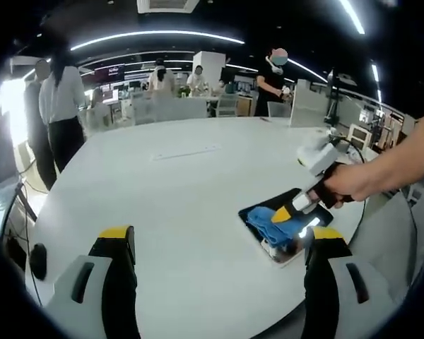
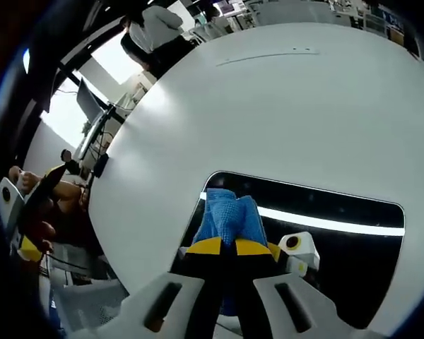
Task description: Wipe the mirror surface with the cleaning cloth until all visible marks leave the cleaned area.
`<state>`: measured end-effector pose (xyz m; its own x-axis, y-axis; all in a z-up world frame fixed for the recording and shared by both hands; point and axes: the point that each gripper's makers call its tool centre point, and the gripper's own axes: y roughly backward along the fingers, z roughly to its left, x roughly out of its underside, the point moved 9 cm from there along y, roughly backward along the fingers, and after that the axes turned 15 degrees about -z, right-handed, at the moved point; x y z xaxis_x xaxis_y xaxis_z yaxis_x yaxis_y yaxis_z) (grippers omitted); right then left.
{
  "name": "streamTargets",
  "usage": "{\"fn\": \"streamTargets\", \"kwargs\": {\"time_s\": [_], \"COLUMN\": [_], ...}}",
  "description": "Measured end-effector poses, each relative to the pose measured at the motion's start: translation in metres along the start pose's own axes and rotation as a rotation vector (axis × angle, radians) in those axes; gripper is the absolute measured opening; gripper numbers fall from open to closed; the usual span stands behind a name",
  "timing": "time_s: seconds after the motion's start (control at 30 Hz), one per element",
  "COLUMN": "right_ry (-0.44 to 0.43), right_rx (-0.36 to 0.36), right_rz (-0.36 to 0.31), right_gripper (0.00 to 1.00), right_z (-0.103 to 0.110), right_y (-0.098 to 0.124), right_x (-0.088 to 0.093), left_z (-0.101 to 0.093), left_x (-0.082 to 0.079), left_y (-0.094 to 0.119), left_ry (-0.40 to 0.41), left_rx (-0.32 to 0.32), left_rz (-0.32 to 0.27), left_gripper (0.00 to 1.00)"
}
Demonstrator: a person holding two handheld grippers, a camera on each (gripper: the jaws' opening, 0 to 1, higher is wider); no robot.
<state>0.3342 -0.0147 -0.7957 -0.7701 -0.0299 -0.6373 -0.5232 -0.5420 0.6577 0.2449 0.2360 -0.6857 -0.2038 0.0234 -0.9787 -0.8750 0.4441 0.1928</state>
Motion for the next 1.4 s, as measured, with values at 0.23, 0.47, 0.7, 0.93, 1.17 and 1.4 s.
{"fn": "streamTargets", "kwargs": {"time_s": [0.23,0.47,0.7,0.93,1.17,1.4], "right_ry": [-0.002,-0.011,-0.009,-0.018,-0.026,-0.037], "right_rx": [0.017,0.032,0.048,0.058,0.073,0.101], "right_rz": [-0.008,-0.003,-0.005,-0.013,-0.017,-0.019], "right_gripper": [0.0,0.0,0.0,0.0,0.0,0.0], "right_z": [-0.017,-0.034,-0.045,-0.061,-0.073,-0.087], "right_y": [0.017,0.032,0.042,0.052,0.061,0.071], "right_x": [0.005,0.007,0.01,0.012,0.014,0.014], "left_z": [-0.008,-0.008,-0.012,-0.008,-0.009,-0.014], "left_x": [0.002,-0.004,-0.01,-0.004,-0.002,-0.001], "left_y": [-0.003,-0.006,-0.004,0.006,0.006,0.003], "left_ry": [-0.003,0.015,0.005,0.004,0.012,0.003], "left_rx": [0.02,0.008,0.02,0.008,0.005,0.025], "left_rz": [0.003,-0.018,-0.032,-0.008,-0.007,-0.003], "left_gripper": [0.99,0.99,0.99,0.99,0.99,0.99]}}
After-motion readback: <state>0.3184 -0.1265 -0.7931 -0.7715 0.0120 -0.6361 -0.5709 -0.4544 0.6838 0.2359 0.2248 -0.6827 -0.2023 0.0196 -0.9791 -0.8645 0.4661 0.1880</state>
